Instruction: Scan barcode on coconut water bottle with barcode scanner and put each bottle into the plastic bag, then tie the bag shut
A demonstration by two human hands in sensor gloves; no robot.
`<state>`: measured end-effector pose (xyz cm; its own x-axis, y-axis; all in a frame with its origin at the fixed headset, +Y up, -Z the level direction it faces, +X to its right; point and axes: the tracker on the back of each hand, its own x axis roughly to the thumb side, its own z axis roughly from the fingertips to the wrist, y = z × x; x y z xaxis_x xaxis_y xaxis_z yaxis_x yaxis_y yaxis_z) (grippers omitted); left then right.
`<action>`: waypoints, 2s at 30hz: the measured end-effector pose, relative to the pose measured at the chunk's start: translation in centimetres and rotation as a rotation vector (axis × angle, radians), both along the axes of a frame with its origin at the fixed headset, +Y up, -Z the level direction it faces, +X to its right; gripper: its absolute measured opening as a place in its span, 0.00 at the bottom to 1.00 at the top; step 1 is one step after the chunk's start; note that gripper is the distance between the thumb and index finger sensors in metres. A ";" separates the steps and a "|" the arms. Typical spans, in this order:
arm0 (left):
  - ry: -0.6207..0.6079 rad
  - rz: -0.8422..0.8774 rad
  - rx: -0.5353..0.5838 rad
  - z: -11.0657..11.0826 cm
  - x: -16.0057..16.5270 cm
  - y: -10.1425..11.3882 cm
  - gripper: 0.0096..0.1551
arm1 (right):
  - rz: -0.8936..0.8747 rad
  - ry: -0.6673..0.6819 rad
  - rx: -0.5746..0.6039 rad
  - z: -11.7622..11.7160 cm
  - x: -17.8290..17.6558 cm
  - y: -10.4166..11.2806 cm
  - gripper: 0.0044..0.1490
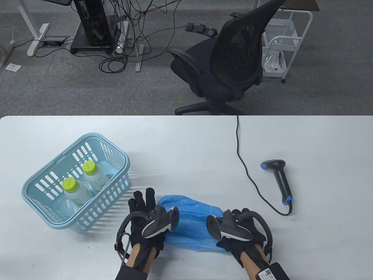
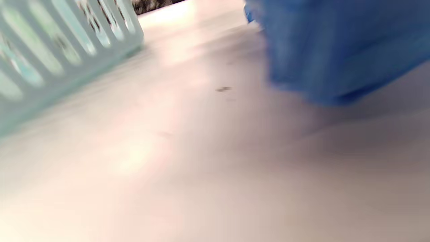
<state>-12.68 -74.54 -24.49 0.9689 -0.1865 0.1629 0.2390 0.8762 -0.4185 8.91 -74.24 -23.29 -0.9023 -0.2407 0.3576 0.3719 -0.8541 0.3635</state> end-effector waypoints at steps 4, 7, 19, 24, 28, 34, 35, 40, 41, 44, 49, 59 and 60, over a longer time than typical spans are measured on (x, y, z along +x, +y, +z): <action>-0.203 -0.103 -0.029 1.3 1.4 0.7 0.58 | 0.089 0.055 0.080 0.9 -0.3 0.8 0.59; -0.250 0.034 -0.075 1.7 2.2 0.7 0.54 | -0.123 0.115 0.215 1.7 -1.0 3.1 0.46; -0.173 -0.003 -0.184 1.1 1.4 -0.5 0.76 | -0.020 -0.095 -0.094 -2.3 0.4 -1.5 0.81; -0.137 -0.048 -0.156 0.8 1.0 -0.2 0.80 | 0.006 -0.083 -0.141 -2.2 0.8 -2.0 0.83; -0.164 -0.030 -0.196 0.9 0.9 -0.2 0.73 | 0.020 -0.044 -0.182 -1.6 0.6 -2.4 0.86; -0.185 0.093 -0.172 0.6 0.8 -0.3 0.53 | 0.055 0.019 -0.232 0.0 0.2 -2.7 0.88; -0.172 0.140 -0.108 0.5 0.8 -0.2 0.51 | 0.054 0.024 -0.232 0.1 0.1 -2.8 0.88; -0.168 0.179 0.054 0.0 1.5 -0.9 0.39 | 0.068 0.053 -0.231 0.7 -0.5 -2.9 0.88; -0.182 0.112 0.016 -0.1 1.5 -1.2 0.41 | 0.064 0.050 -0.232 0.7 -0.5 -2.9 0.88; -0.123 0.117 -0.186 -0.3 0.1 -1.2 0.57 | 0.057 -0.009 -0.223 0.3 0.9 -2.8 0.86; -0.160 0.074 -0.316 0.4 -0.3 -1.3 0.71 | -0.129 -0.019 -0.035 0.4 1.5 0.6 0.60; -0.243 0.013 -0.297 1.3 2.1 -0.9 0.69 | -0.161 0.082 -0.085 0.3 -1.5 2.2 0.44; -0.246 0.003 -0.293 1.4 2.2 -0.8 0.68 | -0.198 0.080 -0.119 0.2 -1.1 2.3 0.48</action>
<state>-10.46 -75.35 -23.13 0.8945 -0.0945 0.4370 0.3611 0.7289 -0.5817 7.85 -71.91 -23.13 -0.8953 -0.0143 0.4452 0.2335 -0.8662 0.4417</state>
